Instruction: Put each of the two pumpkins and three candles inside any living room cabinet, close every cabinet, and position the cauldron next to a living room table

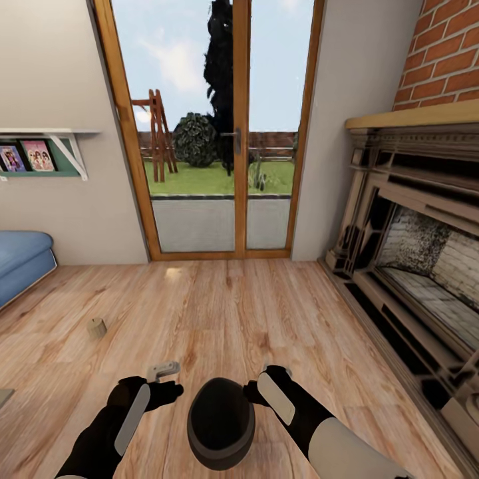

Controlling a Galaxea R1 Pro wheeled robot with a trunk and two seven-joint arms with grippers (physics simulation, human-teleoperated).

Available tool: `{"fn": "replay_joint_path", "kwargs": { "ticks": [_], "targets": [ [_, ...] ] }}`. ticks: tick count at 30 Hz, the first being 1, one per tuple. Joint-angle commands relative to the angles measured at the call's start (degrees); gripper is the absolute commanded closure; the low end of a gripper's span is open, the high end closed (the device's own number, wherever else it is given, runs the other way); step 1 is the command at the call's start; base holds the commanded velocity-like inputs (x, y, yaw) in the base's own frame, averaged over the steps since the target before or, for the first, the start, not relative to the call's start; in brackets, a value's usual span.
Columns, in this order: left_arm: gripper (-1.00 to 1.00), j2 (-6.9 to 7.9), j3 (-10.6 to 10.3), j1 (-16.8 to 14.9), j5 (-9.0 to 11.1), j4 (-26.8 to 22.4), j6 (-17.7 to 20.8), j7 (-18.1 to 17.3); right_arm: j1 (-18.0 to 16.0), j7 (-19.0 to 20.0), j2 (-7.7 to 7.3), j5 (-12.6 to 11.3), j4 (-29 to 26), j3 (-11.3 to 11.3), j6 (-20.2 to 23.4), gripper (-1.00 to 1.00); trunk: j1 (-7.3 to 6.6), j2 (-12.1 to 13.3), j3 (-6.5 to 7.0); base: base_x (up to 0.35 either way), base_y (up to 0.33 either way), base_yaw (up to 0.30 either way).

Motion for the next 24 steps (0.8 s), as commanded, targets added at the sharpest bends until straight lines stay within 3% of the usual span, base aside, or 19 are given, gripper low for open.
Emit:
{"fn": "replay_joint_path", "kwargs": {
  "ticks": [1,24],
  "targets": [
    [-1.0,-0.08,-0.03,0.0,-0.02,0.02,0.01,0.03,0.0,0.0,0.0,0.01,0.0,-0.03,0.0,-1.0,0.23,-0.42,-0.18,0.0,0.0,0.0],
    [-1.0,-0.2,-0.34,0.0,0.25,0.05,0.11,0.08,0.0,0.0,0.0,0.01,0.11,0.02,-2.55,-1.0,5.28,-9.64,-4.31,0.0,0.0,0.0]
  ]
}}
